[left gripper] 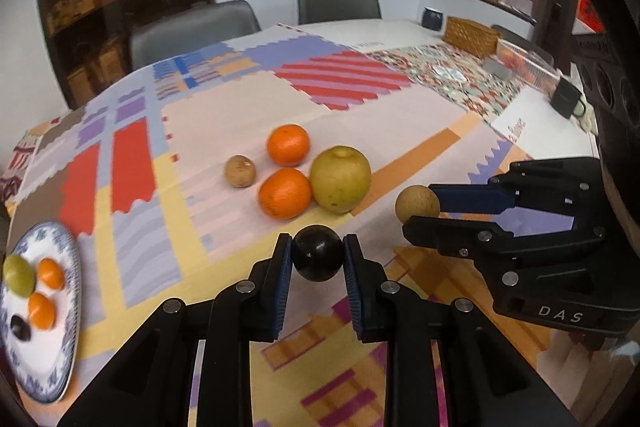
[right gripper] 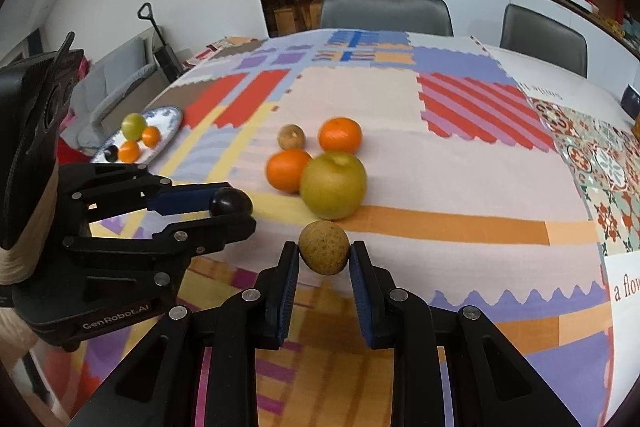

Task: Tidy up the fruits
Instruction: 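Grasp the dark plum with the left tool while the right tool grasps the brown kiwi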

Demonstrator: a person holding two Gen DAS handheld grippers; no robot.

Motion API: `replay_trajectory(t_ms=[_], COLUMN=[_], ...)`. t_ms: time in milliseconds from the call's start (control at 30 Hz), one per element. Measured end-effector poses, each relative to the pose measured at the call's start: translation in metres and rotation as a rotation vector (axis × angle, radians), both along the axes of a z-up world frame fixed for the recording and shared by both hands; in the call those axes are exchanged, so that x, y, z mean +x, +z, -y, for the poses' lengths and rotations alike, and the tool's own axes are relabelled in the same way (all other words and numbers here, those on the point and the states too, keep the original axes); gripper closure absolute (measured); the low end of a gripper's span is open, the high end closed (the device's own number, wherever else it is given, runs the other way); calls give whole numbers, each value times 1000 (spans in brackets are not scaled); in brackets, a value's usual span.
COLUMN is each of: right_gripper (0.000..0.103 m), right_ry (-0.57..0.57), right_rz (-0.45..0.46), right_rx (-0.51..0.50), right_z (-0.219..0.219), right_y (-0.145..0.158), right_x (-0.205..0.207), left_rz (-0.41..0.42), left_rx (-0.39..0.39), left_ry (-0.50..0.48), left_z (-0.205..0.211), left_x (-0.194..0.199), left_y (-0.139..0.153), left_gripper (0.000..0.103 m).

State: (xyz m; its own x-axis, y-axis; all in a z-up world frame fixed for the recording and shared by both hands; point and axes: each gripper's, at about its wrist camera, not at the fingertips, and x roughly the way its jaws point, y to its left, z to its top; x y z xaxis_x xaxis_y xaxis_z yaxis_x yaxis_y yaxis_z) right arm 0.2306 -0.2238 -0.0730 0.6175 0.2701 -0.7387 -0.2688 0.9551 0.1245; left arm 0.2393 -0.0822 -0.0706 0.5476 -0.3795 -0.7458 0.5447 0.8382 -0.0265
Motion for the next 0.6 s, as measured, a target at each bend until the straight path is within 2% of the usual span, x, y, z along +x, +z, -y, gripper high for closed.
replay_trajectory(t_ms=[600], right_gripper=[75], right_ry=[104], right_rz=[95], right_rx=[40], right_z=[-58], right_y=[45], right_x=[-18], left_rz=[79], left_rx=[-46], left_ry=[238], left_z=[-75], left_x=[-41], left_y=[44], left_gripper=[78])
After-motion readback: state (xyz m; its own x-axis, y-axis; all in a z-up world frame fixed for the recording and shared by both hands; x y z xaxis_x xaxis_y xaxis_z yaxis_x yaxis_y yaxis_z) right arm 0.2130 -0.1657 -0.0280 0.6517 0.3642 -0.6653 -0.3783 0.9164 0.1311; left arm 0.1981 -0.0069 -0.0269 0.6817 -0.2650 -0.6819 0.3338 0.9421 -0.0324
